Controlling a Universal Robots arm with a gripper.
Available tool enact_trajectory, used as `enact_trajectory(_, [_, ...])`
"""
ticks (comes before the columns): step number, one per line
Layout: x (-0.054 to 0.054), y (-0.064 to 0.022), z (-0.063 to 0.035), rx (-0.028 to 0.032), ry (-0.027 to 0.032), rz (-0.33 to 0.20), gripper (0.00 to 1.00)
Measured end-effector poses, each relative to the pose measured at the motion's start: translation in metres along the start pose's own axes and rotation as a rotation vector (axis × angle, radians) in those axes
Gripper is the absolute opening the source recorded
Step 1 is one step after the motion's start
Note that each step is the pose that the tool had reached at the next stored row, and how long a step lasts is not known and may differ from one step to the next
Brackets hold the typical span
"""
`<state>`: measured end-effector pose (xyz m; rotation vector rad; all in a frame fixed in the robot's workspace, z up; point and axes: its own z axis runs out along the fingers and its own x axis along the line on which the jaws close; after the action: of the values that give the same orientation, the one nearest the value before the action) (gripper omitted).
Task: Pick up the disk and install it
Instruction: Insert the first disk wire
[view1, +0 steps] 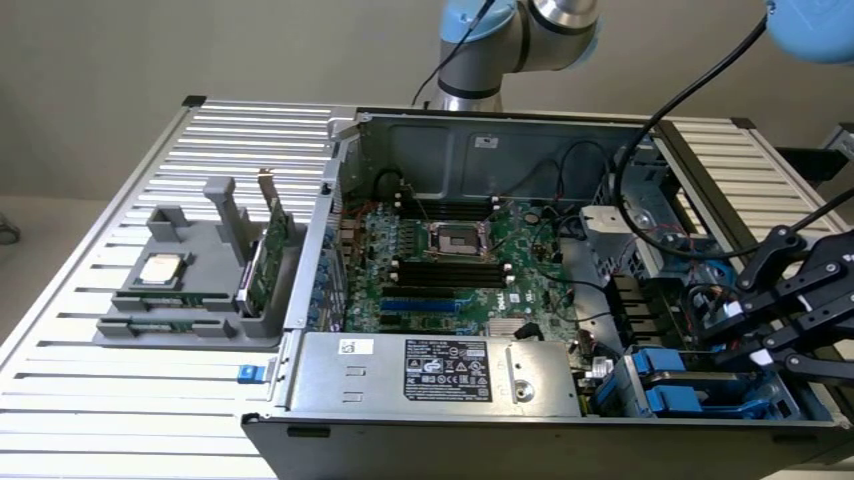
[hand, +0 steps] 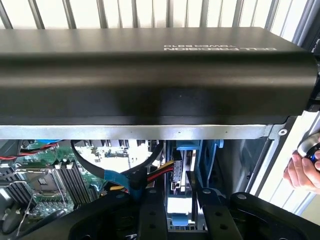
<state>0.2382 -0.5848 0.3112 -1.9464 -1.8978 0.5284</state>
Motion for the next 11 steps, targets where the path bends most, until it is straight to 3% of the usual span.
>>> enact_trajectory(11, [0.0, -0.004, -0.0057, 0.0055, 0.0047, 0.008, 0.31])
